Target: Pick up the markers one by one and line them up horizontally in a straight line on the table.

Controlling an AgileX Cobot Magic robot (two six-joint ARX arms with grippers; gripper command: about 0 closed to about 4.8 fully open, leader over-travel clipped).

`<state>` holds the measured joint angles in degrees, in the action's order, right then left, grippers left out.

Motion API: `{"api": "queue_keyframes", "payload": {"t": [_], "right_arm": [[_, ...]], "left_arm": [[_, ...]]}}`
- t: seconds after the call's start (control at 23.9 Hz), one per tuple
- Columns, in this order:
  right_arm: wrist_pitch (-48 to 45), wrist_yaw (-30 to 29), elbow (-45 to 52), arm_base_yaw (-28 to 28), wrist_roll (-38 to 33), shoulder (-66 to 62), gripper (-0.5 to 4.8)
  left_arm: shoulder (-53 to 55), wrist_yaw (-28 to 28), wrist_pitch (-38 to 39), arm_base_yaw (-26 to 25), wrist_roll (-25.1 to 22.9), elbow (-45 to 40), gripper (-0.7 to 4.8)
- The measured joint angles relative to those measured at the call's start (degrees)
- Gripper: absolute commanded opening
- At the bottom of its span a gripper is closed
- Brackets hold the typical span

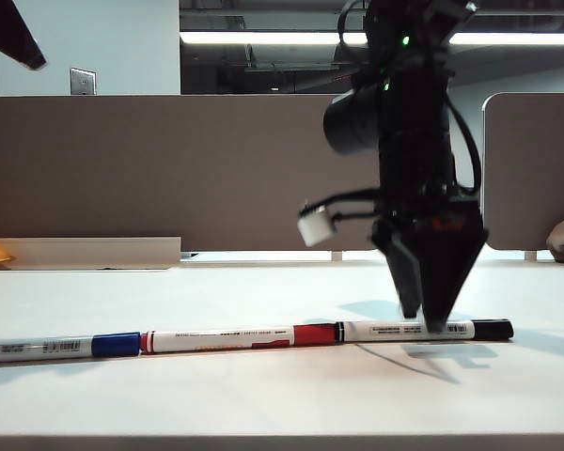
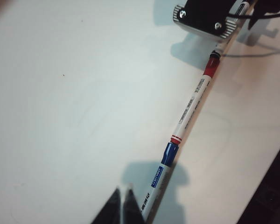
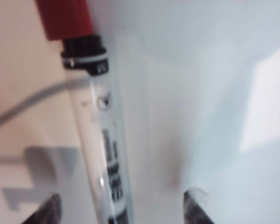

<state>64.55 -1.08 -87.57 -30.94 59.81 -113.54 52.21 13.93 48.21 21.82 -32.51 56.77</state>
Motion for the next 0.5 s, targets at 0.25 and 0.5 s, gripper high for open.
{"api": "queue_keyframes", "payload": {"t": [0.25, 0.5], "right_arm": [[1.3, -0.7, 0.0, 0.0, -4.1, 10.7, 0.47], [0.0, -6.2, 0.0, -0.2, -5.5, 27.1, -0.06]], "left_arm": [[0.0, 0.0, 0.0, 0.0, 1.2, 0.0, 0.16], [-1.0, 1.0, -0.9, 0.0, 2.8, 0.0, -0.06]]}}
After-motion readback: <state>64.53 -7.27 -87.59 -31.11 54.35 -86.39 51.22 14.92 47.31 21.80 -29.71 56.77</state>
